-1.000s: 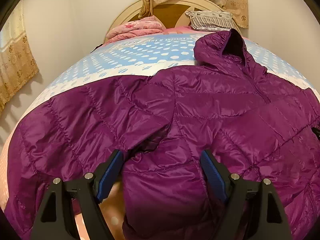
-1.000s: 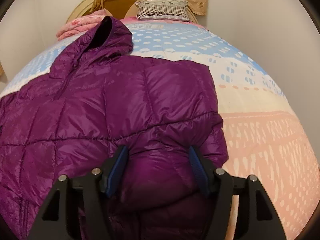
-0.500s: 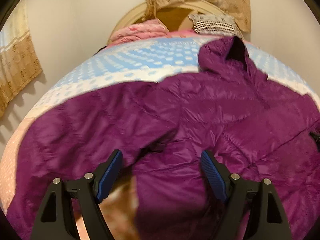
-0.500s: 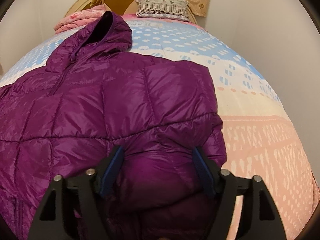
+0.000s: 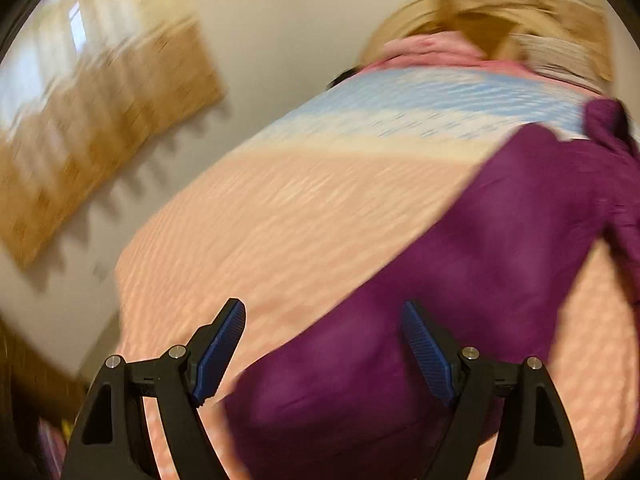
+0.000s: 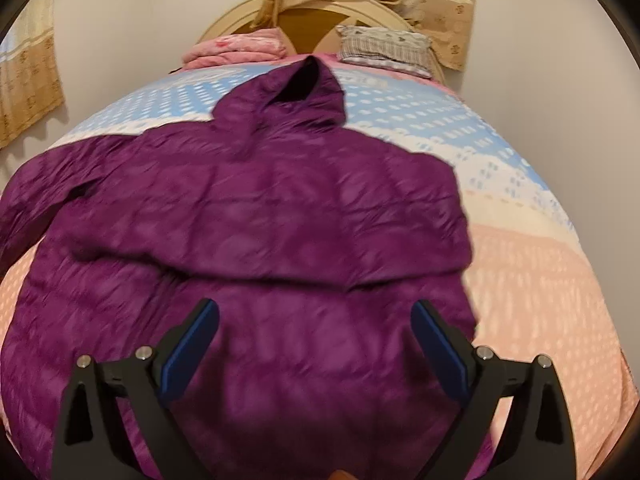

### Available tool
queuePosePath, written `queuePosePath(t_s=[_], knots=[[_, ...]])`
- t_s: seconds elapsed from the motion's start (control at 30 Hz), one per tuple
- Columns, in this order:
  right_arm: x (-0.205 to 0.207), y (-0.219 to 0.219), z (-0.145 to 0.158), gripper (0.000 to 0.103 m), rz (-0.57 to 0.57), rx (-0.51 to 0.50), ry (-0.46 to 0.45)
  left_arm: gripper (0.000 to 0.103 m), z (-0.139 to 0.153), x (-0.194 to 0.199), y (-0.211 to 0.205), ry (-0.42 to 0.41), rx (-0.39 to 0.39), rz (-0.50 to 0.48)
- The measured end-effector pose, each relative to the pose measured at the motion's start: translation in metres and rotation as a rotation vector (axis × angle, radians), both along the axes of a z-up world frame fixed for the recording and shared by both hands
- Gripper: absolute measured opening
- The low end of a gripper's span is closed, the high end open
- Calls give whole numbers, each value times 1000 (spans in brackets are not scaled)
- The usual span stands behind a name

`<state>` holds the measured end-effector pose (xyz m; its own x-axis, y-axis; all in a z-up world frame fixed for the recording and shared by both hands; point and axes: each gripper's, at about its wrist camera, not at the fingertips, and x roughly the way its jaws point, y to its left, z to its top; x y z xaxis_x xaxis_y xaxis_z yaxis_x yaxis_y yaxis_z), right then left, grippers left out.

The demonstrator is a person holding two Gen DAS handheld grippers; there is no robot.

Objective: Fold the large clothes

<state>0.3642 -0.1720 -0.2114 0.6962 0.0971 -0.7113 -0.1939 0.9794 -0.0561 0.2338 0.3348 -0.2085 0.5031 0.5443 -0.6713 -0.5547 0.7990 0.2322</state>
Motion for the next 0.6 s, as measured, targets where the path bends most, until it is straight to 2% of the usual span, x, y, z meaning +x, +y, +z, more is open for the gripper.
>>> queuePosePath(t_s=[0.1, 0.2, 0.23, 0.27, 0.3, 0.33, 0.43, 0.5, 0.6], knots=[[-8, 14, -3, 98, 21, 11, 0, 81, -11, -24, 14, -18, -74, 43], [-16, 27, -4, 98, 49, 17, 0, 80, -18, -28, 12, -31, -136, 30], [-17, 30, -3, 98, 55, 15, -2, 75, -20, -27, 7, -51, -162, 4], [-19, 34, -3, 98, 61, 14, -2, 65, -20, -27, 4, -59, -166, -10], [-19, 34, -1, 98, 62, 15, -2, 33, -20, -23, -2, -52, -170, -36], [-20, 34, 0, 98, 61, 17, -3, 12, -20, -22, -5, -43, -174, -49], [-25, 27, 5, 98, 36, 16, -20, 8, -4, -21, -14, -68, -172, -79], [-26, 18, 8, 98, 6, 20, -24, 8, 19, -21, -25, -115, -125, -108], [-28, 1, 15, 98, -43, 36, -33, 7, 60, -16, -46, -197, -96, -166]])
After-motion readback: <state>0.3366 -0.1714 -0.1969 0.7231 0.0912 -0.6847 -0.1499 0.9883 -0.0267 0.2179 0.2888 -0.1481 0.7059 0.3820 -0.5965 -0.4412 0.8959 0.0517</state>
